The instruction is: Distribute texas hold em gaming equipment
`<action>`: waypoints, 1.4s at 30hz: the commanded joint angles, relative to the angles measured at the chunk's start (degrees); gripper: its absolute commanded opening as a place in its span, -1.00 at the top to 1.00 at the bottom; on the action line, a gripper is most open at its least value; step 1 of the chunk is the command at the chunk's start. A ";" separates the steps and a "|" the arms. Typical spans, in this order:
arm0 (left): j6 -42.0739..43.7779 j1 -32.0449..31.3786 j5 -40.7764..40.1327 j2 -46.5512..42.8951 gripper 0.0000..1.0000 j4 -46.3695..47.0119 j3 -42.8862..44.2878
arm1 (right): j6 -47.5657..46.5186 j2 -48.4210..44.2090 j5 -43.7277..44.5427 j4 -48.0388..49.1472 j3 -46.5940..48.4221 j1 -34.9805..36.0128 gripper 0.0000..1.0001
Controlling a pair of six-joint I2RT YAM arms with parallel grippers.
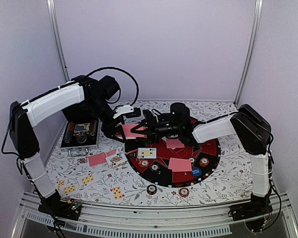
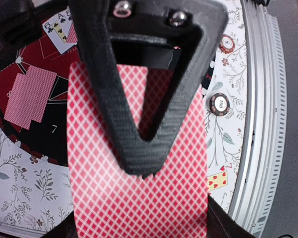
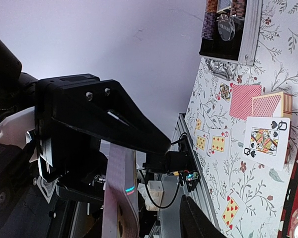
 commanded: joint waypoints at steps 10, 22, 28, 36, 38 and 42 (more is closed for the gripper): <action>0.72 0.63 2.13 -1.26 0.59 0.63 -0.78 | -2.47 -7.99 1.39 -5.21 -7.80 -4.51 0.87; 1.16 1.53 0.75 -1.85 0.60 1.67 -3.72 | -4.40 -15.96 0.31 -7.34 -17.24 -10.46 1.00; 1.08 1.67 0.80 -2.58 0.60 2.34 -5.37 | -14.26 -20.92 2.48 -20.11 -23.61 -17.94 1.00; 1.08 1.89 1.08 -2.65 0.60 2.48 -5.96 | -27.83 -18.93 9.67 -35.49 -21.01 -22.09 1.00; 1.08 1.98 1.15 -2.55 0.60 2.48 -6.13 | -30.40 -16.66 11.31 -38.88 -18.40 -22.09 1.00; 1.16 2.07 1.31 -2.30 0.60 2.50 -5.98 | -32.78 -13.41 13.71 -41.39 -14.59 -22.14 1.00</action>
